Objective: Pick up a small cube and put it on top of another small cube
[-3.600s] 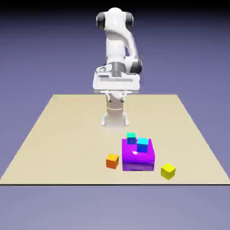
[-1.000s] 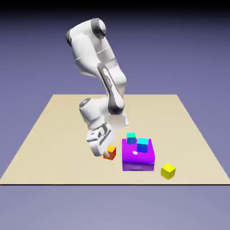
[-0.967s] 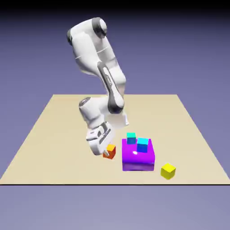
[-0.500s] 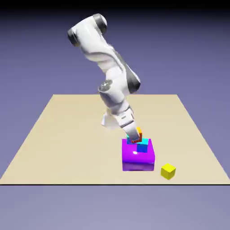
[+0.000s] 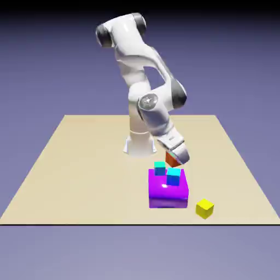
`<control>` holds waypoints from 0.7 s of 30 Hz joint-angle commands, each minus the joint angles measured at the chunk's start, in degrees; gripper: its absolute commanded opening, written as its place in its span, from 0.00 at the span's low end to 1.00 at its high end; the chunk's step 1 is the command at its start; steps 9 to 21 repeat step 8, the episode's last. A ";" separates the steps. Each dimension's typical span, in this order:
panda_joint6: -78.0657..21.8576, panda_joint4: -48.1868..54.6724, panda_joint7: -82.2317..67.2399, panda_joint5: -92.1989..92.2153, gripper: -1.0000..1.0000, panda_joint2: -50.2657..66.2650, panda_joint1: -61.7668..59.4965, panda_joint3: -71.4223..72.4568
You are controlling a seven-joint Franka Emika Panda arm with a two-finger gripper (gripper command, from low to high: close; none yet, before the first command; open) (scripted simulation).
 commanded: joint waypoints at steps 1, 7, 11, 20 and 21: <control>0.39 -0.14 -1.97 2.59 0.00 1.89 0.06 0.11; 1.92 -0.78 -10.64 13.92 1.00 10.50 0.32 0.61; 1.92 -0.78 -10.64 13.92 1.00 10.50 0.32 0.61; 1.92 -0.78 -10.64 13.92 1.00 10.50 0.32 0.61; 1.92 -0.78 -10.64 13.92 1.00 10.50 0.32 0.61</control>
